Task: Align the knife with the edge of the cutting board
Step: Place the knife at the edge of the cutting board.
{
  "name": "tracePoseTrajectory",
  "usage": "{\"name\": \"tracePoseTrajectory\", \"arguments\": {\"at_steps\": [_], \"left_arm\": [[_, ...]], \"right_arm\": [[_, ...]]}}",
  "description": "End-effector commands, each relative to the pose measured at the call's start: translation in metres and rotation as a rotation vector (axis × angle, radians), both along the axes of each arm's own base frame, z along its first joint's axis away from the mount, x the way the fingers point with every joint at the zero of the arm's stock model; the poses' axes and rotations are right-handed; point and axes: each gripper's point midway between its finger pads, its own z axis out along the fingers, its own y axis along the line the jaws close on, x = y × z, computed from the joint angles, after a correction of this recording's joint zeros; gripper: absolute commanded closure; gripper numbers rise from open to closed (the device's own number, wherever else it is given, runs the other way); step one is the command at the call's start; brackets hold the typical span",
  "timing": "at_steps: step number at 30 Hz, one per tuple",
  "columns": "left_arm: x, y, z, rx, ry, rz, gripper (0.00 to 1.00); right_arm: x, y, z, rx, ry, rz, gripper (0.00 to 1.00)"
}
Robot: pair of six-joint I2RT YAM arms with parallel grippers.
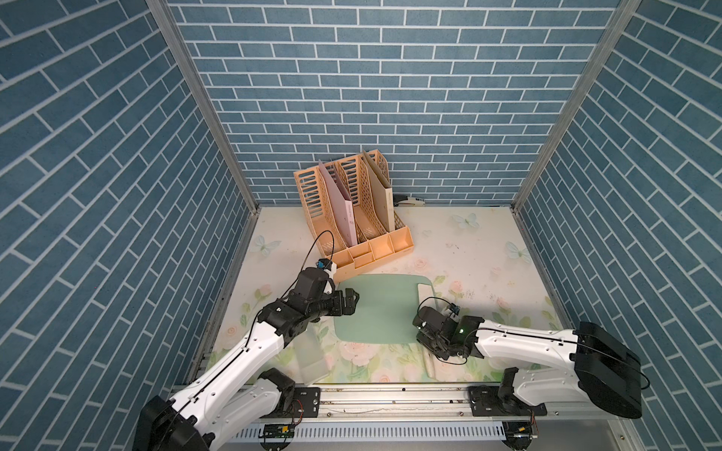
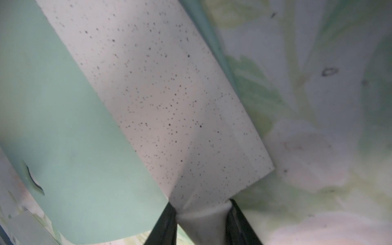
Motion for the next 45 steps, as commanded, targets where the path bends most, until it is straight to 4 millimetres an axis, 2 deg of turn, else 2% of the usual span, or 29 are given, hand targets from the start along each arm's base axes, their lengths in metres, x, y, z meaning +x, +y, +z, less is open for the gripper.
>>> {"name": "tracePoseTrajectory", "arguments": {"at_steps": [1, 27, 31, 37, 45], "left_arm": [[0.001, -0.004, 0.008, -0.007, -0.023, -0.016, 0.0], [0.001, -0.005, 0.006, -0.005, -0.014, -0.022, 0.0], [0.001, -0.004, 0.006, -0.003, -0.014, -0.018, 0.0], [0.002, -0.004, 0.005, -0.002, -0.013, -0.018, 0.0], [0.002, -0.004, 0.006, -0.003, -0.017, -0.018, 0.0]], "right_arm": [[0.003, -0.006, -0.002, -0.014, -0.017, -0.049, 0.7], [0.005, -0.012, -0.004, -0.086, -0.021, -0.038, 0.68], [0.006, -0.011, -0.005, -0.088, -0.022, -0.038, 0.6], [0.004, -0.004, -0.01, -0.083, -0.007, -0.009, 0.59], [0.005, -0.002, -0.009, -0.079, -0.007, -0.006, 0.48]]}}
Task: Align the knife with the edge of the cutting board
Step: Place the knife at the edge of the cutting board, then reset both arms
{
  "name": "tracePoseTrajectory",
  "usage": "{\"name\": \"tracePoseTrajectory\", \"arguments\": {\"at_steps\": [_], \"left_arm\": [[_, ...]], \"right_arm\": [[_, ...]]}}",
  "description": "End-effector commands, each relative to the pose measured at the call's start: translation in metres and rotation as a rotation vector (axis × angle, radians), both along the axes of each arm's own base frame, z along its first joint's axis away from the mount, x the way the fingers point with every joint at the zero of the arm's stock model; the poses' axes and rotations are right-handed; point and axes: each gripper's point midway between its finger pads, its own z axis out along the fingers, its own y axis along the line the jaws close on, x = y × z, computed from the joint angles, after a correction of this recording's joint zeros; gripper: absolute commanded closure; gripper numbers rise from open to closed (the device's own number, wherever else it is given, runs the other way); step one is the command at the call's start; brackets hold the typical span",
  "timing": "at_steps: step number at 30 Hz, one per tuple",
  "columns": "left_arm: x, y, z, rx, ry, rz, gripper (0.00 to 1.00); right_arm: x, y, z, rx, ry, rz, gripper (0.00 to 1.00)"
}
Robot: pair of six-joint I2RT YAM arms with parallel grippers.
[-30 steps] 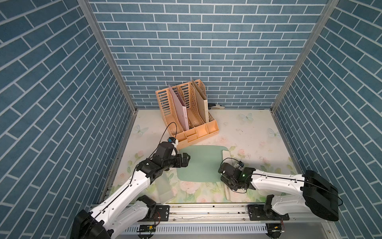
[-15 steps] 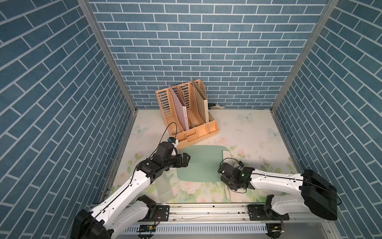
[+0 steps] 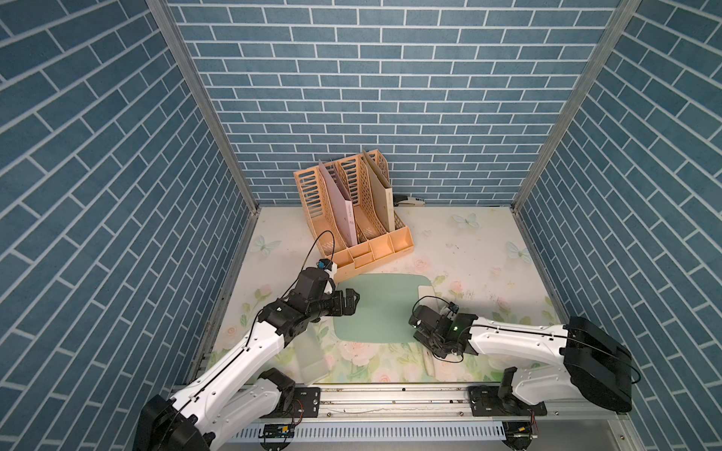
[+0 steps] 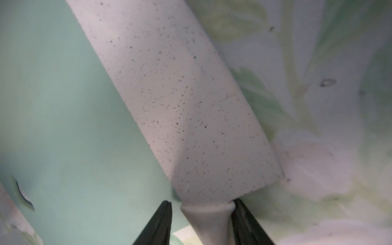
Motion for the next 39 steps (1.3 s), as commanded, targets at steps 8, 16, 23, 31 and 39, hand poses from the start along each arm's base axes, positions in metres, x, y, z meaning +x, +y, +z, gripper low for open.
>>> {"name": "tracePoseTrajectory", "arguments": {"at_steps": [8, 16, 23, 31, 39], "left_arm": [[0.002, -0.003, 0.008, -0.003, -0.025, -0.01, 0.0], [0.002, -0.002, 0.007, -0.001, -0.026, -0.009, 0.0], [0.003, -0.001, 0.009, -0.001, -0.033, -0.001, 0.0], [0.003, 0.001, 0.011, 0.002, -0.04, 0.007, 0.0], [0.004, 0.004, 0.013, 0.002, -0.052, 0.029, 0.0]], "right_arm": [[-0.003, -0.002, -0.006, -0.026, 0.006, 0.016, 0.47], [0.001, -0.005, 0.018, -0.042, -0.043, 0.028, 0.38], [0.001, -0.018, 0.033, -0.069, -0.08, 0.037, 0.31], [0.007, -0.036, 0.096, -0.117, -0.234, 0.103, 0.27], [0.066, -0.065, 0.175, -0.147, -0.563, 0.35, 0.06]]}}
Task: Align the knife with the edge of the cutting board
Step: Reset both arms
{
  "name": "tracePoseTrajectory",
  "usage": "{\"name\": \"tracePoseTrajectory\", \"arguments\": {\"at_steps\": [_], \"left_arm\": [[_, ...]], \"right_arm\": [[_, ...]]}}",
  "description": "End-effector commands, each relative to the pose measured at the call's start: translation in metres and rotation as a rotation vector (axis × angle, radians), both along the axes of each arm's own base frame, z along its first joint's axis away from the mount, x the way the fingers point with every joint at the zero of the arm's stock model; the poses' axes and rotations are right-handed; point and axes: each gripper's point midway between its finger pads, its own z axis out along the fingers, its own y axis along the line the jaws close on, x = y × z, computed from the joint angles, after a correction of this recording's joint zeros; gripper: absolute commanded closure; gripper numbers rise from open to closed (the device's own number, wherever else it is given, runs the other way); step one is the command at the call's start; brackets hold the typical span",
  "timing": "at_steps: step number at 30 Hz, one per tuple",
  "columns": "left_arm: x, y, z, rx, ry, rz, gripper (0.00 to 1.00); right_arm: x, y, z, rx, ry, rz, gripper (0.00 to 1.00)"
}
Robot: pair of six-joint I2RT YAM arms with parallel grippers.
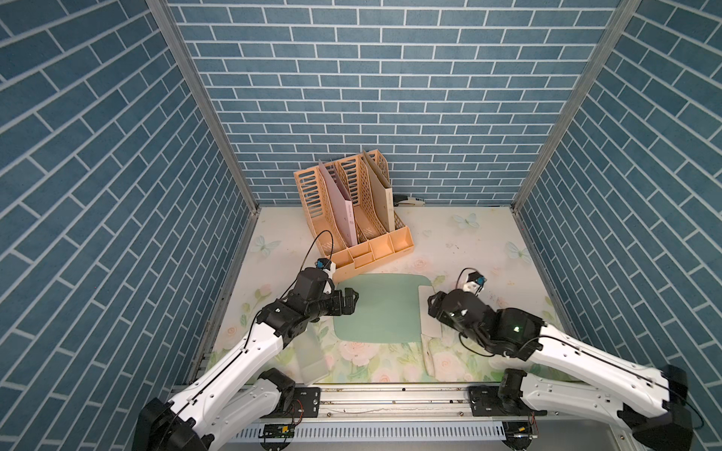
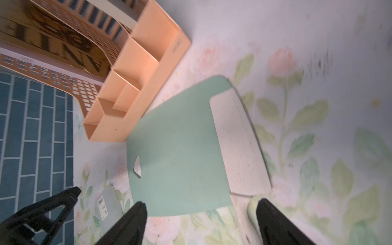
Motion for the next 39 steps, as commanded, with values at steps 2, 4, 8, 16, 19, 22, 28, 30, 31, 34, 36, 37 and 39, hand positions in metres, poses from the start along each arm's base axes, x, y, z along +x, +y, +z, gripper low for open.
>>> {"name": "tracePoseTrajectory", "arguments": {"at_steps": [2, 4, 8, 16, 19, 22, 28, 30, 31, 34, 36, 37, 39], "left_arm": [[0.003, 0.001, 0.01, -0.002, -0.032, 0.014, 0.0], [0.003, 0.003, 0.012, 0.001, -0.035, 0.019, 0.0], [0.001, 0.005, 0.02, -0.006, -0.057, 0.026, 0.0], [0.005, 0.022, 0.027, -0.009, -0.105, 0.129, 0.0], [0.008, 0.036, 0.032, -0.001, -0.152, 0.21, 0.0], [0.015, 0.054, 0.04, 0.031, -0.223, 0.302, 0.0], [0.013, 0.161, 0.073, 0.242, -0.48, 0.847, 0.03], [-0.005, 0.196, 0.083, 0.271, -0.617, 1.02, 0.0], [-0.007, 0.199, 0.086, 0.255, -0.677, 1.02, 0.01], [-0.001, 0.19, 0.079, 0.239, -0.783, 0.938, 0.0], [0.005, 0.186, 0.062, 0.354, -0.808, 0.873, 0.0], [0.008, 0.185, 0.054, 0.409, -0.798, 0.858, 0.0], [0.016, 0.186, 0.045, 0.445, -0.773, 0.846, 0.0]], "right_arm": [[0.032, -0.027, -0.007, -0.192, -0.093, 0.187, 0.01], [0.046, -0.034, -0.023, -0.216, -0.063, 0.209, 0.01], [0.066, -0.047, -0.055, -0.282, 0.045, 0.212, 0.05], [0.096, -0.07, -0.09, -0.301, 0.082, 0.203, 0.1], [0.106, -0.077, -0.092, -0.264, 0.056, 0.183, 0.11], [0.124, -0.086, -0.077, -0.252, -0.02, 0.161, 0.11], [0.17, -0.133, -0.019, -0.381, -0.251, -0.048, 0.01], [0.165, -0.157, -0.008, -0.465, -0.39, -0.161, 0.0], [0.159, -0.169, -0.001, -0.485, -0.48, -0.238, 0.0], [0.132, -0.191, -0.013, -0.569, -0.603, -0.335, 0.01], [0.119, -0.194, -0.029, -0.624, -0.627, -0.315, 0.01], [0.114, -0.194, -0.037, -0.654, -0.627, -0.295, 0.01], [0.106, -0.201, -0.053, -0.711, -0.613, -0.293, 0.01]]}}
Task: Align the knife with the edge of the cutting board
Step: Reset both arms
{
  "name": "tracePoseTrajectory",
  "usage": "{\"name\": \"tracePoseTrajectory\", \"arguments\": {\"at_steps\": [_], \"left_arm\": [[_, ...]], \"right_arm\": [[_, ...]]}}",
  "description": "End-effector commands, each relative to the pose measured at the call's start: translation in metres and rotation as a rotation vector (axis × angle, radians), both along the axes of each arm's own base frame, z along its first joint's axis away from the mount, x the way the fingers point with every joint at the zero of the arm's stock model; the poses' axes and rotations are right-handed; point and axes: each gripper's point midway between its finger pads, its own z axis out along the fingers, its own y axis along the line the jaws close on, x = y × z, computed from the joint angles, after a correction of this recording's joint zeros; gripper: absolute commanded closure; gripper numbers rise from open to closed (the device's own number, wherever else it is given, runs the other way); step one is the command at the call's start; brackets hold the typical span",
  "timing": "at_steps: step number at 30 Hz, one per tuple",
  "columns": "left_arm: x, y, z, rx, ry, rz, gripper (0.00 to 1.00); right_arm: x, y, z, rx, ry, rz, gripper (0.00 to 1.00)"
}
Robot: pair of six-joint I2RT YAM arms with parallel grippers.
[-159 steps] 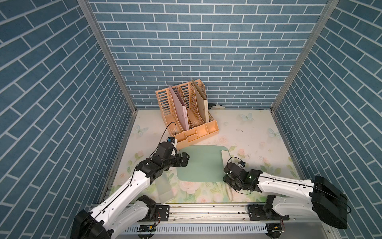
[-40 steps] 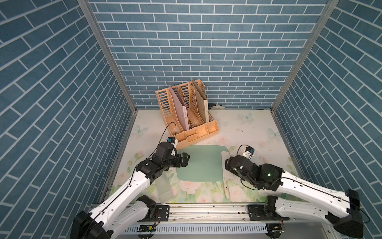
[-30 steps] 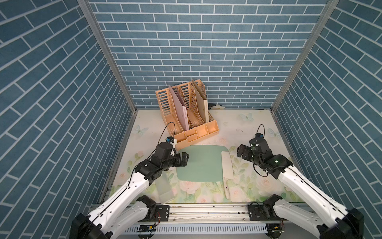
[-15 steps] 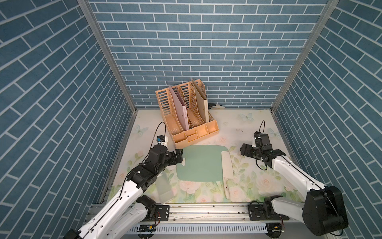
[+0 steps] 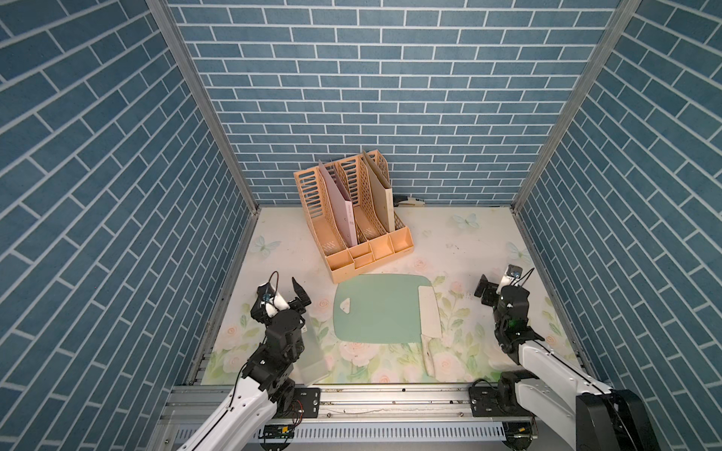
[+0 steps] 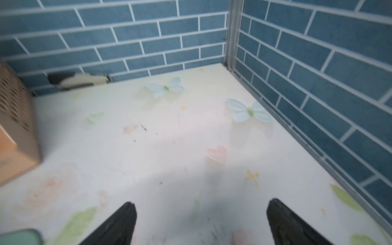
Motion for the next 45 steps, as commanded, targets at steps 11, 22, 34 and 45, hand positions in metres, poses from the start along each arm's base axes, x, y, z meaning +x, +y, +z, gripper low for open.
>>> {"name": "tracePoseTrajectory", "arguments": {"at_steps": [11, 22, 34, 45], "left_arm": [[0.068, 0.018, -0.016, 0.098, -0.063, -0.109, 0.0], [0.106, 0.009, -0.038, 0.069, -0.044, -0.275, 0.0], [0.112, 0.005, -0.04, 0.099, -0.016, -0.251, 0.0], [0.113, 0.005, -0.039, 0.099, -0.02, -0.252, 0.0]], "right_arm": [[0.046, -0.025, 0.042, -0.16, -0.199, -0.008, 0.04], [0.039, -0.005, 0.048, -0.151, -0.257, 0.161, 0.09], [0.068, 0.019, 0.023, -0.066, -0.234, 0.29, 0.0], [0.068, 0.023, 0.023, -0.075, -0.223, 0.305, 0.0]]}}
